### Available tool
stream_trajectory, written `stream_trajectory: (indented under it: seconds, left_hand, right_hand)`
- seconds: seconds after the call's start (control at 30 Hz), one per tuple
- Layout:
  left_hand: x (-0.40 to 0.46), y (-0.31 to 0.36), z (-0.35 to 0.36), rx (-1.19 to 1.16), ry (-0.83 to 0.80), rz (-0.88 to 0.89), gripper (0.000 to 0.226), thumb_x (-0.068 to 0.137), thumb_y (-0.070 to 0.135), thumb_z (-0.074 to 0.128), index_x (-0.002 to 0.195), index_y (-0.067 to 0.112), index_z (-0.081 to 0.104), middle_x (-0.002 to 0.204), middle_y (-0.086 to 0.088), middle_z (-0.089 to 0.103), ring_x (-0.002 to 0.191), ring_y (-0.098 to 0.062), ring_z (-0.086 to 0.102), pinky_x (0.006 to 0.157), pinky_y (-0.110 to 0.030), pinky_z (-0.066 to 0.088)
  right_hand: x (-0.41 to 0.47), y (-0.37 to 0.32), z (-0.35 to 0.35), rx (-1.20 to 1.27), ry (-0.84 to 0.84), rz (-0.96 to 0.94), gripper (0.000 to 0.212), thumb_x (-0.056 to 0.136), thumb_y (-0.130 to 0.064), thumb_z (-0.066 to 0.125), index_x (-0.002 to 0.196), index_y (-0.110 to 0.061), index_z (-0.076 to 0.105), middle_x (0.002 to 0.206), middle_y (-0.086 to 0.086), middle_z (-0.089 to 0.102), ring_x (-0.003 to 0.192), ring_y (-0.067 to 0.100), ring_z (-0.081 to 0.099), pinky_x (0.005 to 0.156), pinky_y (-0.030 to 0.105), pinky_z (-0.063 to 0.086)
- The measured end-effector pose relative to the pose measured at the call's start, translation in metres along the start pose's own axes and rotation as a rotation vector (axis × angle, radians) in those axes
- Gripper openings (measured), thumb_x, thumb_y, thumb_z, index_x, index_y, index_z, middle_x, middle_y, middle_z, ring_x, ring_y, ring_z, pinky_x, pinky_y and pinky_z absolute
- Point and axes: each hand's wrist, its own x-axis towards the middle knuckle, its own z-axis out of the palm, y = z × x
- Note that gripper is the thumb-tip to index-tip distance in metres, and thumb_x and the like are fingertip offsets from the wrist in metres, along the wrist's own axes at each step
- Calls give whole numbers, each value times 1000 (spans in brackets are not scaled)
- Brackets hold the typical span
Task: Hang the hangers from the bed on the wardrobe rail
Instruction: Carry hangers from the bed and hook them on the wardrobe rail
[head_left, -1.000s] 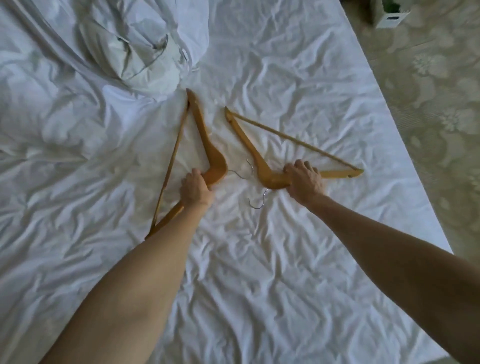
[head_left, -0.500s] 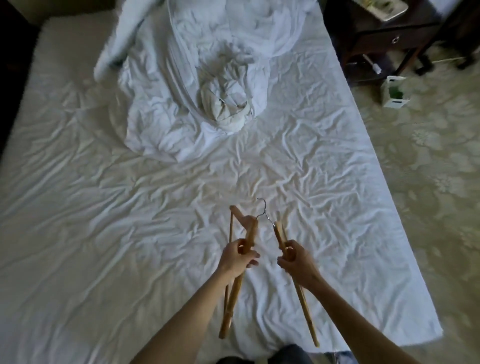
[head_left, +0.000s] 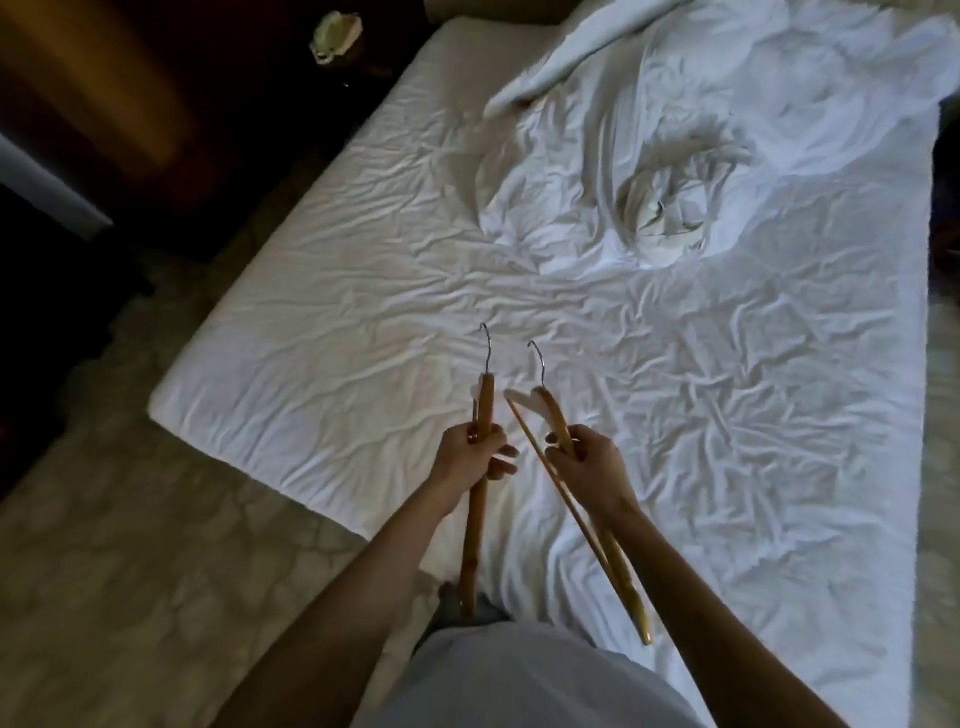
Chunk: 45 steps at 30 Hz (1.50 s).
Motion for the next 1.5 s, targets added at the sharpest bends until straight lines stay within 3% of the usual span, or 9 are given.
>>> stream_trajectory:
  seconds: [0.1,0.43,0.57,0.77,0.97,1.13,1.2,1.4,1.5]
  left_hand:
    - [-27,-13,-16,-115,103,18,11,95,8,62,104,3,64,85,-14,78,63,-27,72,55,-27,55]
    - [-113,-64,-108,-325,469,114,14,98,14,62,104,3,67,83,-9,78,60,-16,70,63,-28,58]
    - [-149,-87,-172,-454,613,158,11,98,14,62,98,5,68,79,-7,77,58,-13,68,66,-30,58]
    - [-192,-127,-304,-646,819,184,14,96,9,65,103,-3,67,73,-6,73,54,-9,67,57,-21,55]
    - [-244,-159,-456,-630,959,238,11,94,9,66,99,0,68,79,-11,75,57,-11,68,53,-18,52]
    - [-286,-173,-568,-633,1082,282,6,93,7,65,94,2,68,78,-13,75,57,-15,66,53,-19,52]
    - [-294,-176,-612,-621,1112,282,9,93,9,66,98,2,68,79,-12,75,60,-14,67,56,-21,54]
    - [-285,-180,-744,-533,1166,258,14,92,13,67,101,3,68,79,-10,76,58,-10,67,57,-21,54]
    - [-268,-173,-818,-502,1168,274,10,93,12,66,98,4,69,79,-11,76,58,-10,67,57,-22,54]
  right_hand:
    - [-6,-9,10,11,-45,-6,13,88,-14,68,99,-17,72,75,0,74,63,13,68,60,27,54]
    - [-44,-76,126,-26,-379,-158,17,87,-13,66,104,-14,71,68,-4,67,54,2,59,55,19,45]
    - [-74,-116,202,-80,-520,-251,15,88,-15,65,102,-19,70,69,-1,69,60,9,62,63,31,52]
    - [-125,-186,343,-160,-710,-378,6,91,-21,64,91,-18,70,69,0,66,60,14,58,61,32,47]
    - [-180,-254,493,-205,-858,-478,17,94,-29,63,84,-16,68,65,-1,63,60,12,57,63,31,50]
    - [-225,-307,598,-200,-1011,-508,14,93,-27,65,99,-15,69,66,-5,61,61,9,57,62,26,49]
    - [-238,-330,634,-209,-1057,-529,11,94,-25,64,92,-15,68,61,-6,59,57,8,54,61,28,47]
    - [-243,-392,743,-209,-1050,-599,5,95,-26,64,96,-23,69,63,-6,63,57,7,58,56,17,47]
    - [-229,-426,811,-182,-1072,-595,11,96,-26,64,105,-22,68,68,-4,65,60,7,60,61,23,49]
